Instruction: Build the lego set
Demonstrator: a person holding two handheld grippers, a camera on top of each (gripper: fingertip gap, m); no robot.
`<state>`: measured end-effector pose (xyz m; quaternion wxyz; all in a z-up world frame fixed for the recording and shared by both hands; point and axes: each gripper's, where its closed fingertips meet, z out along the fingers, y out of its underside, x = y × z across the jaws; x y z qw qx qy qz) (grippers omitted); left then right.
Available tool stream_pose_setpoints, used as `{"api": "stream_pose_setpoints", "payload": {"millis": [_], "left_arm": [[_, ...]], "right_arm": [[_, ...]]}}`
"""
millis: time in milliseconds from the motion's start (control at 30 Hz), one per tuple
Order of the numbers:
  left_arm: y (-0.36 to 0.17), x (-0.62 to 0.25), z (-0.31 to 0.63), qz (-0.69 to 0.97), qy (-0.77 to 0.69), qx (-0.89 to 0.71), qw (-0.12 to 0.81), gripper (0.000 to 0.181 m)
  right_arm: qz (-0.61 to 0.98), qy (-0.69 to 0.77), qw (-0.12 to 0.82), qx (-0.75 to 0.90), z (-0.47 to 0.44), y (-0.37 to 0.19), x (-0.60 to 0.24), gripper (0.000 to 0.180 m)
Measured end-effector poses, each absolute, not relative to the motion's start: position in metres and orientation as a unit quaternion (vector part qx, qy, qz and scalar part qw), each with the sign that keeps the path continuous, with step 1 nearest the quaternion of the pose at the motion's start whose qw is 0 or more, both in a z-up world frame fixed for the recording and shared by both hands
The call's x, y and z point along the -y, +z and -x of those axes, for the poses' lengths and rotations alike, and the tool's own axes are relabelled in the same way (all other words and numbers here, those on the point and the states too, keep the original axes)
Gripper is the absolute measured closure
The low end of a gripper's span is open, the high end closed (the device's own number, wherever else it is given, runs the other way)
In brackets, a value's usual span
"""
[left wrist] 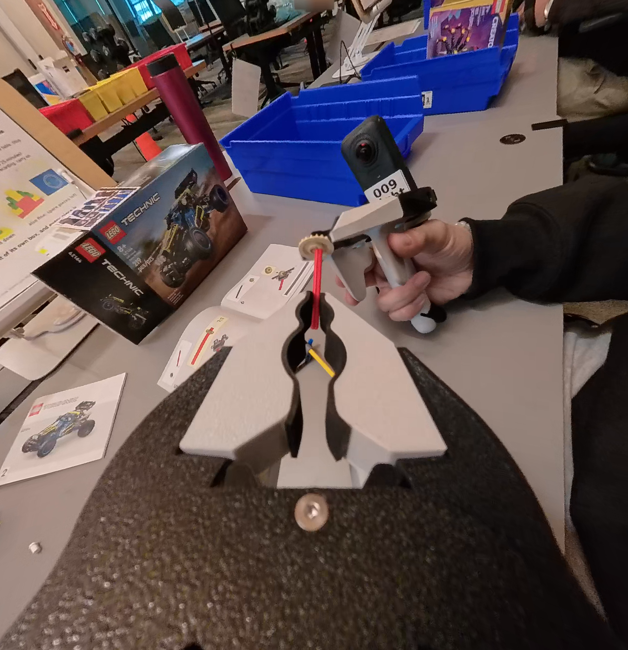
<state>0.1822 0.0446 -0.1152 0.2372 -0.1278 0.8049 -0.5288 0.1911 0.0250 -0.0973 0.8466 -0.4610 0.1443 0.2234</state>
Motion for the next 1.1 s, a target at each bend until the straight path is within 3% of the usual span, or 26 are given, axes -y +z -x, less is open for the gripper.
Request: {"api": "stream_pose_setpoints", "payload": {"millis": [267,467,800,967,1100], "left_arm": [[-0.121,-0.047,-0.187,0.154,-0.532,-0.803,0.217,0.179],[-0.128,-0.051,-0.188,0.085,-0.464,-0.829,0.301,0.18],[-0.143,-0.059,-0.181,0.086,-0.621,-0.776,0.071,0.179],[-0.142,-0.059,-0.173,0.032,-0.662,-0.746,0.059,0.179],[-0.13,-0.058,-0.164,0.018,-0.714,-0.699,0.022,0.179]], "right_arm": [[0.475,0.211,0.841,-0.154,-0.194,-0.102,-0.028,0.163],[0.534,0.119,0.828,-0.122,-0.191,-0.107,-0.032,0.162],[0.688,-0.081,0.721,-0.003,-0.182,-0.123,-0.044,0.162],[0.74,-0.107,0.663,0.036,-0.174,-0.122,-0.047,0.162],[0.711,-0.084,0.698,0.039,-0.162,-0.104,-0.049,0.162]]}}
